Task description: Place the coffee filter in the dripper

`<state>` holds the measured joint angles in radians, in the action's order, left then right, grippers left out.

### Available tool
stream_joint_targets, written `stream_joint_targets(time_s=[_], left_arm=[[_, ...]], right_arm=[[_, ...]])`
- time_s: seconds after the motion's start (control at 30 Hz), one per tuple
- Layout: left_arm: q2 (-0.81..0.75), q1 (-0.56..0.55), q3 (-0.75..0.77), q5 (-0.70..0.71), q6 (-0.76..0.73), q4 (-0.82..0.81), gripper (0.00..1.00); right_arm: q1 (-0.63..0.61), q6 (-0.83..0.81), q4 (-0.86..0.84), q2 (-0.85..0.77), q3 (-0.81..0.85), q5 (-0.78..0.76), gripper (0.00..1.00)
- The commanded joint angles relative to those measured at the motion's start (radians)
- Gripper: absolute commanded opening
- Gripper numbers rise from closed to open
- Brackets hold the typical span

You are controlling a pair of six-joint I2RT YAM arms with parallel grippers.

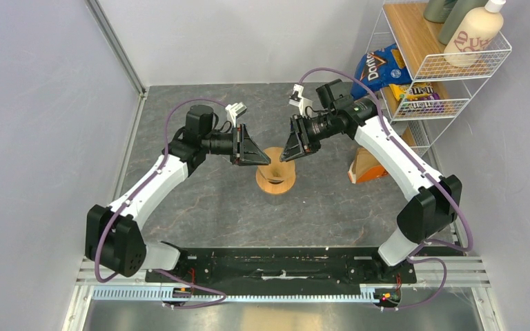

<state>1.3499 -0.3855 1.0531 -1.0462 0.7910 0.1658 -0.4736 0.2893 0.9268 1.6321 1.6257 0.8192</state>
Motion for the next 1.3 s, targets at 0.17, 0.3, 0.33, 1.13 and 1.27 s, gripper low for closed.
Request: stream_joint_targets(time_s=[0.17, 0.3, 0.33, 1.13, 1.27], left_arm=[[0.042, 0.006, 0.028, 0.071, -0.121, 0.107, 0.34], [0.051, 0.004, 0.026, 0.074, -0.129, 0.116, 0.34], [0.051, 0.004, 0.026, 0.074, -0.131, 0.118, 0.34], [0.067, -0.002, 0.074, 0.084, -0.227, 0.213, 0.35], [0.045, -0.001, 0.152, 0.081, -0.301, 0.274, 0.40]], right_arm=[[0.003, -0.022, -0.026, 0.010, -0.026, 0.014, 0.38], [0.003, -0.017, -0.038, 0.012, -0.039, 0.011, 0.38], [0.003, -0.017, -0.039, 0.014, -0.041, 0.009, 0.38], [0.000, -0.025, -0.041, 0.042, -0.021, 0.018, 0.37], [-0.003, -0.043, -0.036, 0.028, 0.051, 0.026, 0.37]])
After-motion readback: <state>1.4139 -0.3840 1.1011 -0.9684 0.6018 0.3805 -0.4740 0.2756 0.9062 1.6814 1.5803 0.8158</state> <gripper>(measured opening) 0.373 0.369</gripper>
